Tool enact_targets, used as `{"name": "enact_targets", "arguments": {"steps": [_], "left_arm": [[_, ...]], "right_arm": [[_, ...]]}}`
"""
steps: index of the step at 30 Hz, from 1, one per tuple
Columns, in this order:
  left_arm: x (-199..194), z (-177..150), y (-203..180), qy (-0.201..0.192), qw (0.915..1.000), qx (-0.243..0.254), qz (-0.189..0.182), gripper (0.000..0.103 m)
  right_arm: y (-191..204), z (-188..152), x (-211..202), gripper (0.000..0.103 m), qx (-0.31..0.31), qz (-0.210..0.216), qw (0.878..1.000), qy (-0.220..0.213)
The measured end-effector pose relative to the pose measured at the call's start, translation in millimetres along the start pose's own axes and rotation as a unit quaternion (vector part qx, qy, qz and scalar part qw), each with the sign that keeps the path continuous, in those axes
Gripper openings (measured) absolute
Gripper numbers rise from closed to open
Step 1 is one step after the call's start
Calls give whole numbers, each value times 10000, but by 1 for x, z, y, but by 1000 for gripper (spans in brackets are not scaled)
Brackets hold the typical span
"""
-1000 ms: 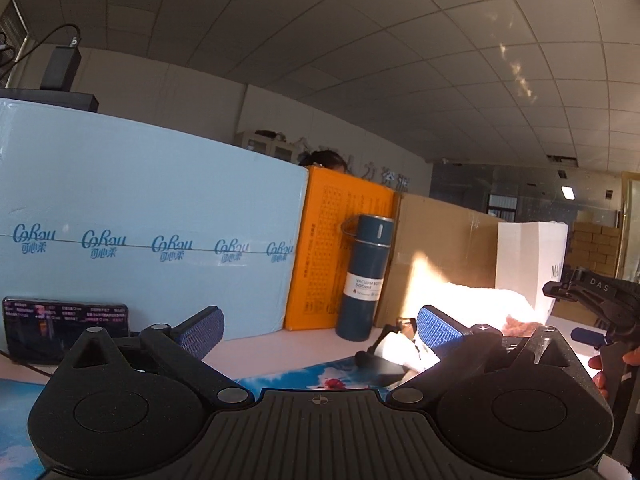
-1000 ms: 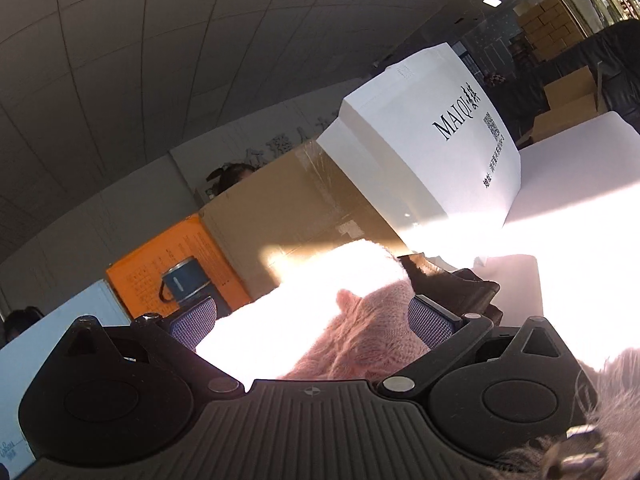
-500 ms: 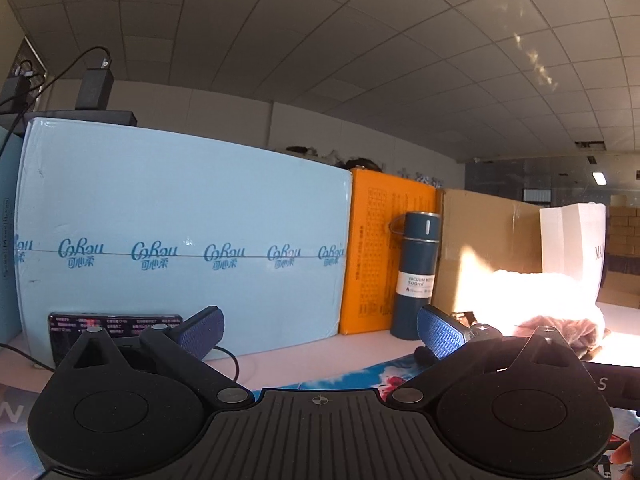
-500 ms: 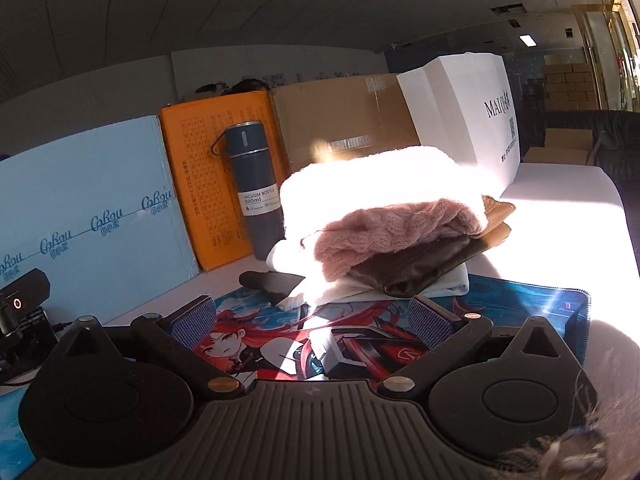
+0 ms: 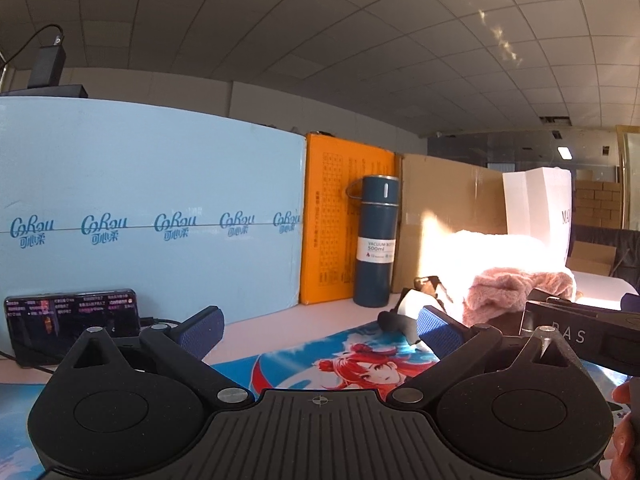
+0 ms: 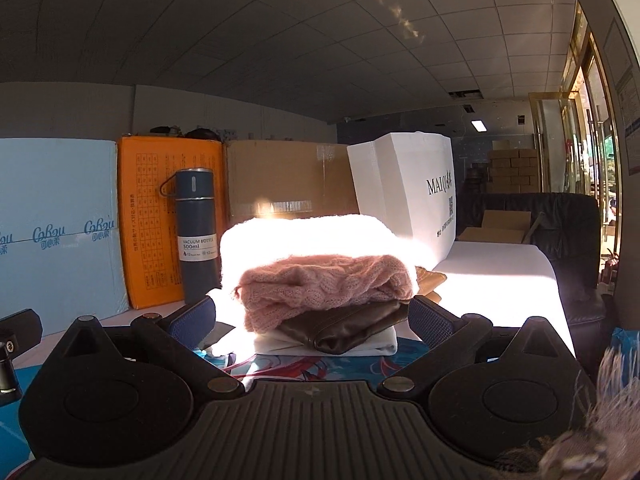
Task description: Fold clothes
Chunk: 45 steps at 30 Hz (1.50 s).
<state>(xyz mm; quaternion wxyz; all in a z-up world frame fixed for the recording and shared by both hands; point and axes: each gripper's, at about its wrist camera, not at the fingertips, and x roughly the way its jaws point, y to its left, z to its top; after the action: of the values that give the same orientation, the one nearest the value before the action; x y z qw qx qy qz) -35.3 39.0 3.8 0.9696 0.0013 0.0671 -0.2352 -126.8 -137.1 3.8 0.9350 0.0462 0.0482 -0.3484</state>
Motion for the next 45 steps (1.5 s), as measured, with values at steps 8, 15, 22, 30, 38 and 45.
{"name": "enact_targets", "arguments": {"steps": [8,15,22,30,38,45], "left_arm": [[4,-2,-8,125,9996,265,-25,103],[7,-3,-9,219,9993,289,-22,103],[8,-3,-9,272,9991,328,-22,103],[9,-3,-10,281,9990,346,-20,103],[9,-3,-11,288,9989,363,-16,103],[9,-4,-11,290,9988,384,-16,103]], "right_arm": [[2,-1,0,103,-73,-63,9999,-29],[4,-2,7,103,-79,100,9997,221],[4,-2,9,103,-50,169,9994,310],[4,-2,10,103,-52,179,9993,330],[4,-3,11,103,-75,199,9991,362],[5,-3,12,103,-91,218,9990,389]]}}
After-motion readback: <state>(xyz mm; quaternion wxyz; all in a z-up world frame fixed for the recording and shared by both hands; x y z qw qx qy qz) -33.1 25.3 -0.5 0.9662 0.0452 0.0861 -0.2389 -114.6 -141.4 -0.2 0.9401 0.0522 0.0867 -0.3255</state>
